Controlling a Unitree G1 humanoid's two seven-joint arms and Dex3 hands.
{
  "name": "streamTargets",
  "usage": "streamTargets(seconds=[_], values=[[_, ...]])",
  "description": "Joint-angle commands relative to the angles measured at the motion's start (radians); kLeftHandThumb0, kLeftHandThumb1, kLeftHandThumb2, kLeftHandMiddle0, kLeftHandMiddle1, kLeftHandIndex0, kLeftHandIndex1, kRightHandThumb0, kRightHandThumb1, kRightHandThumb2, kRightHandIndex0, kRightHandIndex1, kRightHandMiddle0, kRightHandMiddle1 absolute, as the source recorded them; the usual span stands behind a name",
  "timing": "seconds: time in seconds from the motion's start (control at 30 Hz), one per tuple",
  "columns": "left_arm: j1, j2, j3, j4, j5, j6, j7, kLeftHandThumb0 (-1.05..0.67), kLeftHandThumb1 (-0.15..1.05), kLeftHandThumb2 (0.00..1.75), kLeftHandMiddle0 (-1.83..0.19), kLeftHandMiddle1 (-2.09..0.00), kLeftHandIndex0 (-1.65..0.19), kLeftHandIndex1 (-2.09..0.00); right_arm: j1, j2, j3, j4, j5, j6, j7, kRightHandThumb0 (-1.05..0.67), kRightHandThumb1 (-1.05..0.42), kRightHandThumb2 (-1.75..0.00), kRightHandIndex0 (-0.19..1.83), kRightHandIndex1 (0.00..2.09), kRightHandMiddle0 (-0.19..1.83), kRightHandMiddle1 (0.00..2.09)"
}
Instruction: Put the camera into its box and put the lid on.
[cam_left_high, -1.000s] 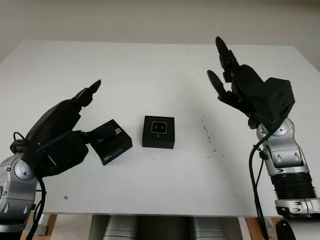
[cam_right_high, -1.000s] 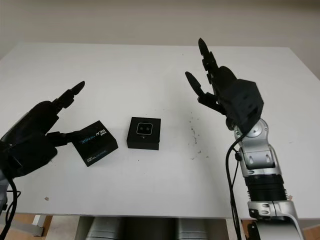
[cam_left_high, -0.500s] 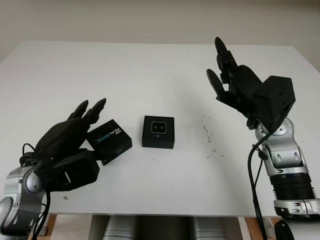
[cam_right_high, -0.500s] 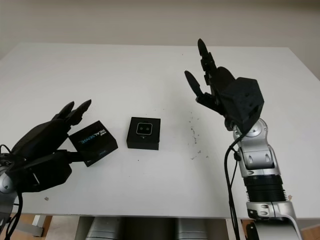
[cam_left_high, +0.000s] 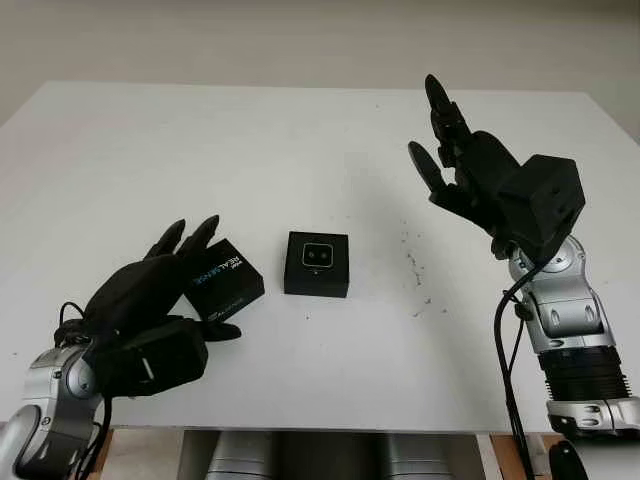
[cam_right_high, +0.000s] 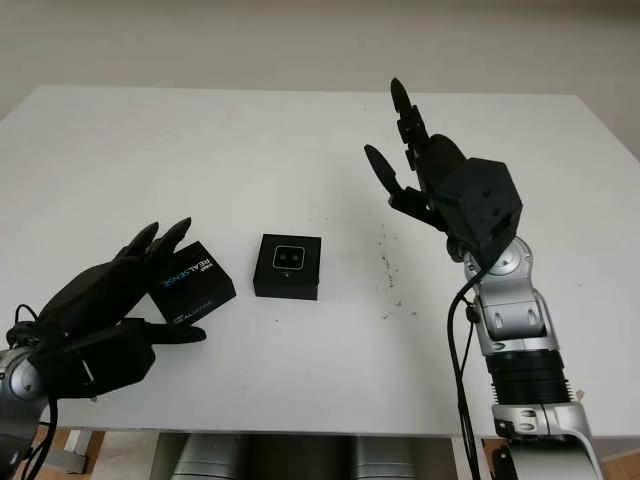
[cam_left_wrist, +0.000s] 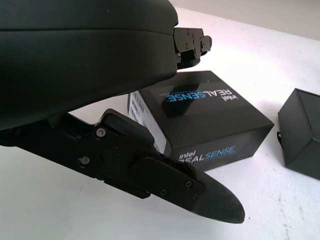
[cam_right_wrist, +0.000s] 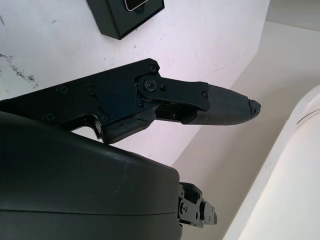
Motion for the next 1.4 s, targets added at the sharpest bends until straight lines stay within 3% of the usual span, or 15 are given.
streamTargets(seconds=[0.0,0.1,0.3,0.4,0.43,0.53,0.57,0.7,0.83,1.03,1.37], values=[[0.013,-0.004,-0.010,-0.016,0.003,-0.006,0.005,-0.89,0.91,0.04,0.19,0.00,0.13,-0.05,-0.001,-0.006,-0.006,-0.023,0.004,-0.001,0.002,-0.80,-1.05,-0.60,-0.19,0.00,-0.19,0.04],[0.018,-0.012,-0.016,-0.021,0.021,-0.005,0.016,-0.86,0.90,0.04,0.19,0.00,0.12,-0.06,0.001,-0.007,-0.005,-0.021,0.002,-0.011,0.001,-0.78,-1.05,-0.60,-0.19,0.00,-0.19,0.04],[0.016,-0.077,-0.008,0.018,0.013,-0.023,0.122,-0.58,0.89,0.05,0.11,-0.06,-0.05,-0.10,-0.002,-0.007,-0.002,-0.005,0.000,-0.030,0.002,-0.78,-1.05,-0.61,-0.19,0.00,-0.19,0.05],[0.016,-0.110,-0.004,0.038,-0.009,-0.034,0.166,-0.41,0.93,0.07,-0.09,-0.16,-0.19,-0.15,-0.001,-0.008,0.002,-0.013,-0.012,-0.006,-0.004,-0.80,-1.05,-0.61,-0.19,0.00,-0.17,0.05],[0.015,-0.113,-0.005,0.046,-0.011,-0.039,0.175,-0.38,0.96,0.06,-0.13,-0.22,-0.24,-0.15,-0.001,-0.008,0.002,-0.013,-0.014,-0.009,-0.005,-0.80,-1.05,-0.60,-0.19,0.00,-0.17,0.05],[0.014,-0.114,-0.010,0.059,-0.010,-0.050,0.190,-0.31,1.04,0.07,-0.09,-0.71,-0.34,-0.22,-0.001,-0.006,0.000,-0.014,-0.012,-0.017,-0.005,-0.78,-1.05,-0.61,-0.19,0.00,-0.18,0.05],[0.014,-0.115,-0.010,0.066,-0.010,-0.062,0.200,-0.29,1.04,0.07,-0.08,-0.85,-0.34,-0.28,-0.001,-0.005,-0.003,-0.017,-0.008,-0.017,-0.004,-0.77,-1.05,-0.61,-0.19,0.00,-0.18,0.05],[0.015,-0.122,-0.010,0.093,-0.020,-0.091,0.226,-0.18,1.05,0.09,-0.09,-1.44,-0.16,-1.03,-0.002,-0.010,-0.004,-0.025,0.002,-0.008,0.005,-0.76,-1.05,-0.60,-0.19,0.00,-0.19,0.04],[0.016,-0.117,-0.013,0.102,-0.018,-0.095,0.232,-0.14,1.05,0.11,-0.14,-1.70,-0.14,-1.47,-0.003,-0.015,-0.001,-0.023,-0.006,-0.009,0.004,-0.77,-1.05,-0.60,-0.19,0.00,-0.19,0.05],[0.014,-0.105,-0.014,0.106,-0.007,-0.117,0.236,-0.14,1.05,0.09,-0.13,-1.83,-0.11,-1.60,-0.003,-0.012,-0.001,-0.015,0.002,-0.017,0.007,-0.78,-1.05,-0.59,-0.19,0.00,-0.17,0.05],[-0.045,-0.107,0.022,0.053,-0.131,-0.221,0.204,-0.10,1.03,0.06,-0.19,-1.63,-0.14,-1.52,0.002,0.026,-0.033,-0.019,0.109,0.034,0.035,-0.78,-1.05,-0.66,-0.19,0.00,-0.19,0.00]])
